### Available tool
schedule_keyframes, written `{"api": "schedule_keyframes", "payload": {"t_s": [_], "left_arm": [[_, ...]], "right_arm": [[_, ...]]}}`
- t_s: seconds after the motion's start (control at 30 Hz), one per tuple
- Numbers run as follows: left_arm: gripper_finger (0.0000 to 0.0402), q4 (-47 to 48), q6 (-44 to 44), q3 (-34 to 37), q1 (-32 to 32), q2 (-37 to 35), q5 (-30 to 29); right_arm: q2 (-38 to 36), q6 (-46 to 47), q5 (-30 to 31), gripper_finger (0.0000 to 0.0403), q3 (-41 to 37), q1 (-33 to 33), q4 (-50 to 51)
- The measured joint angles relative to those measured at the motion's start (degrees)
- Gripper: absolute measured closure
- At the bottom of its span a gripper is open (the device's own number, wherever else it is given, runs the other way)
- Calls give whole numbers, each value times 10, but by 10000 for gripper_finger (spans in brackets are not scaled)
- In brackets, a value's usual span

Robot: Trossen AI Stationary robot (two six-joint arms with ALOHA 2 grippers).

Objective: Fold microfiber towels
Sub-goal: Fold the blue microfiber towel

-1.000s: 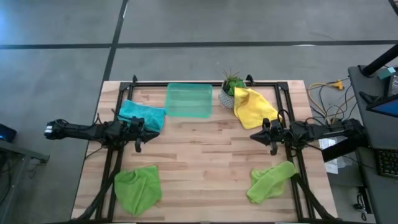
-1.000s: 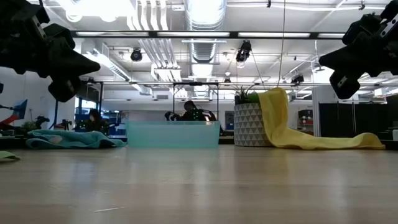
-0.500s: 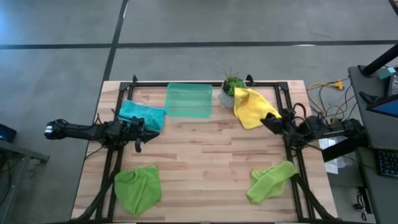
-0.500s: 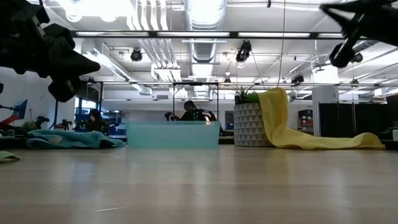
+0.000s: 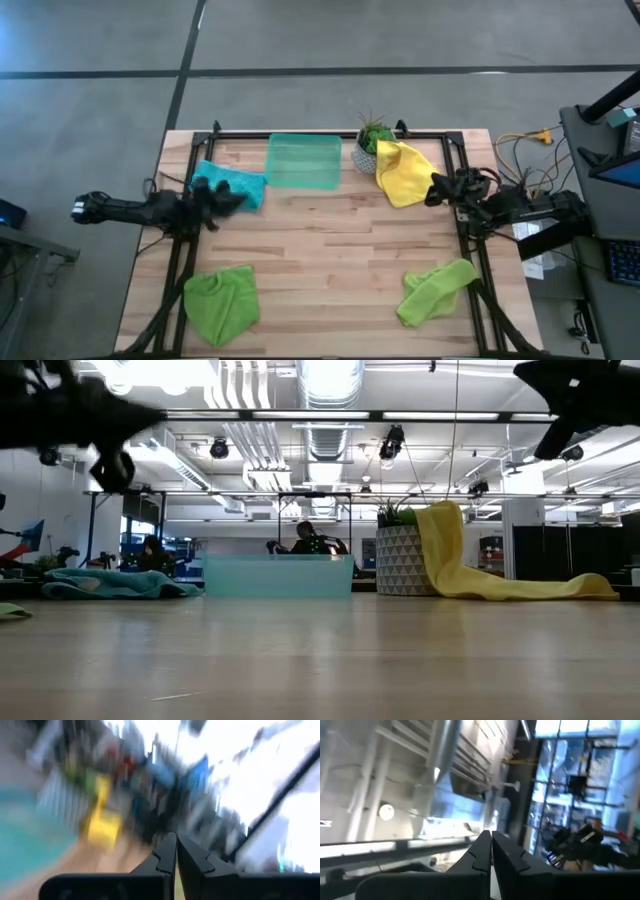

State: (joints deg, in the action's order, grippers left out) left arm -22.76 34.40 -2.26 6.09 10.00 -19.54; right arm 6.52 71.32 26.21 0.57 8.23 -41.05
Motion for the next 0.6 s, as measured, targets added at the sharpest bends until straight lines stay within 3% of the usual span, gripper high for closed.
{"api": "schedule_keyframes", "payload": {"t_s": [0.1, 0.33, 0.43, 0.6], "left_arm": [[402, -182, -3, 0, 0, 1, -83], [402, -521, -151, -7, -1, 18, -141], [402, -564, -153, -58, -1, 50, -79], [402, -443, -153, -245, 0, 199, 97]], "right_arm": [[0, -15, 26, 394, 0, 0, -26], [1, -58, 40, 394, 0, 0, -29], [1, -56, 39, 394, 0, 0, -29], [0, -70, 33, 394, 0, 0, -30]]}}
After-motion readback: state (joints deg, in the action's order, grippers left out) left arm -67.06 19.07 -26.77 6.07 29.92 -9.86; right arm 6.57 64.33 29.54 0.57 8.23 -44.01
